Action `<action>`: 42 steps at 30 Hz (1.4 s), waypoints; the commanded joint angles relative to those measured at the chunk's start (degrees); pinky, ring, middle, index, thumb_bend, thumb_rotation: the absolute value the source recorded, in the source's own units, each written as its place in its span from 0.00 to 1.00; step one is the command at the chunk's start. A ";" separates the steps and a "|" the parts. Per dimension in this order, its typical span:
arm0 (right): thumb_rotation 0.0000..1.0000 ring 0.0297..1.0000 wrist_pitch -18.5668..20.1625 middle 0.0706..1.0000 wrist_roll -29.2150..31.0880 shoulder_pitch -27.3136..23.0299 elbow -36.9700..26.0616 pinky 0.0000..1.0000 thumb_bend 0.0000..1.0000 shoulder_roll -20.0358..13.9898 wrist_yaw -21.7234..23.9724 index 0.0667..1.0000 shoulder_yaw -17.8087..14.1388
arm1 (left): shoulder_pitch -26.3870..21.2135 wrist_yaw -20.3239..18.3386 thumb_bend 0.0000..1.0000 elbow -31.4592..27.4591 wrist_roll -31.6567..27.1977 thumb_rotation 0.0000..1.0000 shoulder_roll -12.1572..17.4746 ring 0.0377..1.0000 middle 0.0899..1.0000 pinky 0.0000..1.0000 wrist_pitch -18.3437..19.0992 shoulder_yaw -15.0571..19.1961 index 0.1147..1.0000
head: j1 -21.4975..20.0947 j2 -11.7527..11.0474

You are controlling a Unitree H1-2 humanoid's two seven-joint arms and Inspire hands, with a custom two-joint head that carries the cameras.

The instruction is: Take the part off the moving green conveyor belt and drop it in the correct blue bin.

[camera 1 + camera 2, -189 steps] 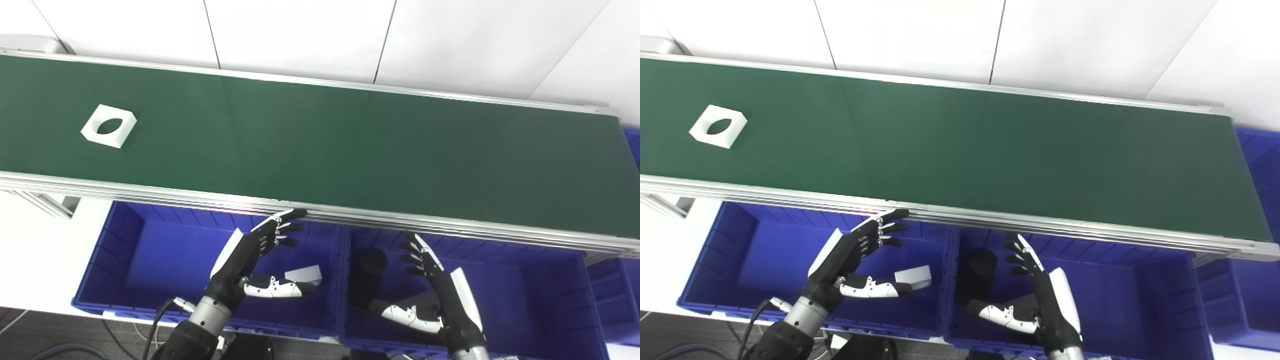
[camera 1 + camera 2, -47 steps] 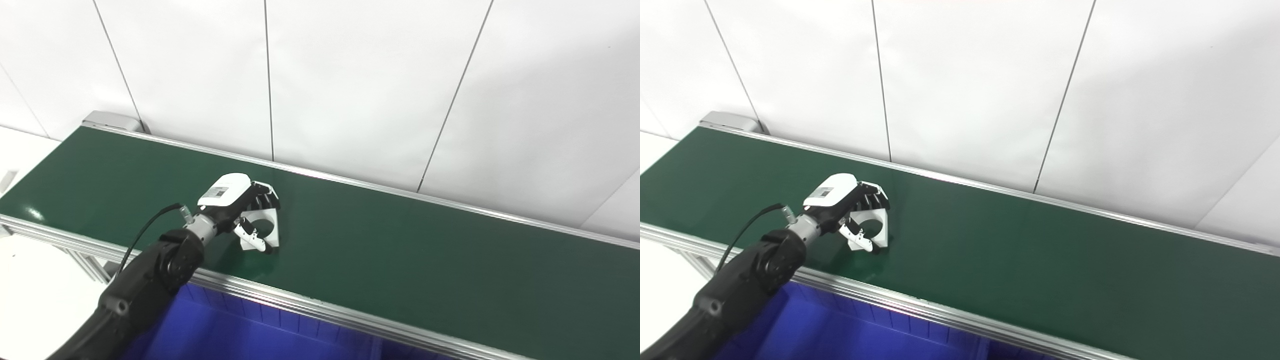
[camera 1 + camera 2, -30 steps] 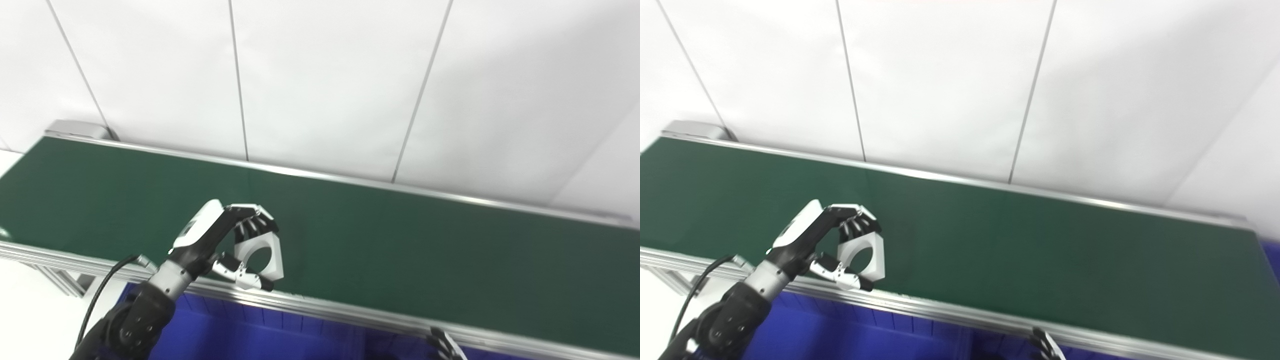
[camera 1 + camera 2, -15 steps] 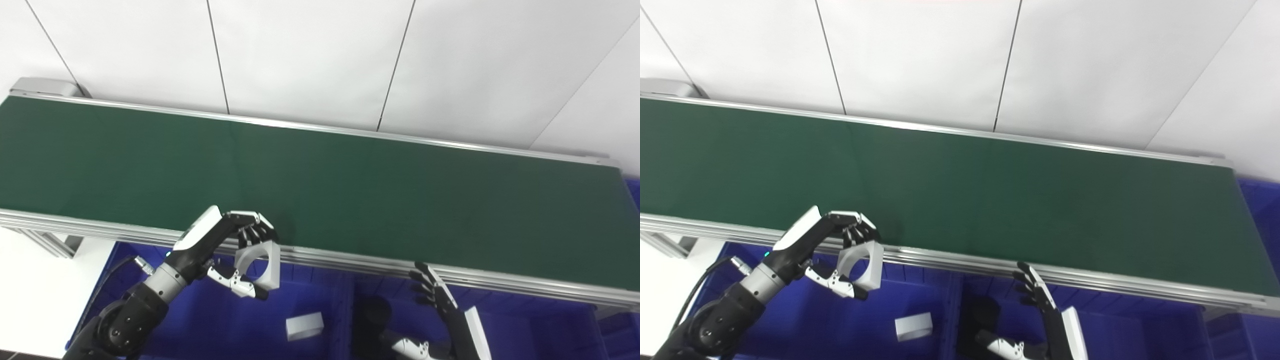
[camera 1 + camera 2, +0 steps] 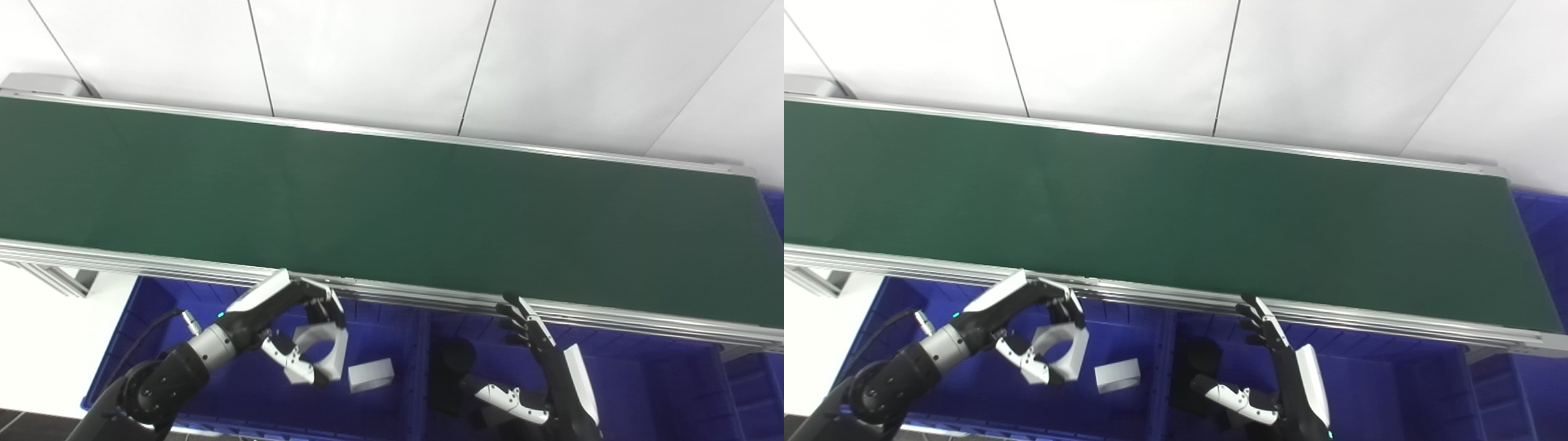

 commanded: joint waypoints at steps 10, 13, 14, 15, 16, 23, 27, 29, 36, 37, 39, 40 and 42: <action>0.42 0.78 0.38 0.82 0.09 -0.12 -2.37 0.72 0.76 0.49 0.40 0.90 -0.03 | -4.61 -5.65 0.51 -0.77 6.47 0.03 3.24 0.65 0.59 0.61 1.08 -4.67 0.42 | -0.01 0.45; 0.41 0.78 0.51 0.82 -0.34 -0.10 -2.60 0.72 0.76 0.60 0.45 0.90 0.12 | -4.77 -5.66 0.51 -0.68 7.07 0.06 3.48 0.70 0.71 0.64 1.38 -4.82 0.43 | -0.14 0.58; 0.42 0.78 0.52 0.82 -0.48 -0.12 -2.61 0.73 0.76 0.62 0.48 0.90 0.18 | -4.78 -5.59 0.57 -0.61 7.11 0.10 3.55 0.73 0.73 0.66 1.32 -4.82 0.57 | -0.14 0.57; 0.42 0.78 0.59 0.82 -0.56 -0.14 -2.62 0.73 0.76 0.65 0.50 0.90 0.21 | -4.77 -5.61 0.62 -0.50 6.88 0.16 3.59 0.75 0.76 0.68 1.30 -4.77 0.66 | -0.18 0.53; 0.42 0.78 0.77 0.82 -0.60 -0.14 -2.65 0.73 0.76 0.69 0.56 0.90 0.24 | -4.78 -5.55 0.67 -0.37 6.75 0.23 3.66 0.78 0.78 0.70 1.08 -4.75 0.73 | -0.22 0.52; 0.43 0.79 1.86 0.83 0.07 -0.18 -3.00 0.74 0.77 0.88 1.14 0.90 0.35 | -4.82 -6.43 0.82 0.34 3.13 0.48 4.07 0.80 0.82 0.70 -0.63 -4.20 0.81 | -0.62 0.60; 0.43 0.79 2.60 0.83 -0.35 -0.13 -3.60 0.74 0.77 0.55 1.44 0.90 0.74 | -3.39 -8.30 0.87 -2.69 -0.48 0.53 4.14 0.82 0.85 0.72 2.85 -3.02 0.85 | -1.07 0.67; 0.43 0.80 3.26 0.83 -0.33 0.01 -4.18 0.74 0.77 0.35 1.81 0.90 0.95 | -2.70 -9.69 0.89 -4.38 -2.51 0.55 4.11 0.84 0.88 0.73 5.01 -2.75 0.88 | -1.14 0.63; 0.42 0.79 4.01 0.82 -0.34 0.23 -4.81 0.74 0.78 -0.06 2.52 0.90 1.10 | 0.36 -12.97 0.91 -12.68 -7.05 0.58 2.73 0.95 0.98 0.84 12.93 -3.46 1.00 | -0.82 0.37; 0.42 0.79 3.92 0.82 -0.26 0.24 -4.75 0.73 0.79 -0.09 2.59 0.90 1.12 | 0.94 -12.66 0.92 -13.76 -6.66 0.57 2.24 0.94 0.99 0.80 13.43 -3.62 1.00 | -0.82 0.37; 0.42 0.78 3.70 0.82 -0.87 0.28 -4.76 0.73 0.80 -0.09 2.45 0.90 1.25 | 2.88 -10.86 0.90 -15.96 -5.38 0.54 0.32 0.93 1.00 0.75 14.39 -3.75 1.00 | -0.89 0.25; 0.43 0.78 3.51 0.82 -1.03 0.32 -4.83 0.73 0.80 -0.09 2.40 0.90 1.33 | 4.14 -9.47 0.89 -16.64 -5.10 0.53 -0.98 0.93 1.00 0.74 14.42 -3.62 1.00 | -0.87 0.04; 0.41 0.78 3.30 0.81 -1.30 0.45 -4.95 0.73 0.80 -0.08 2.36 0.89 1.46 | 6.28 -7.05 0.87 -17.43 -4.63 0.48 -3.13 0.94 1.00 0.76 14.23 -3.33 1.00 | -0.93 -0.13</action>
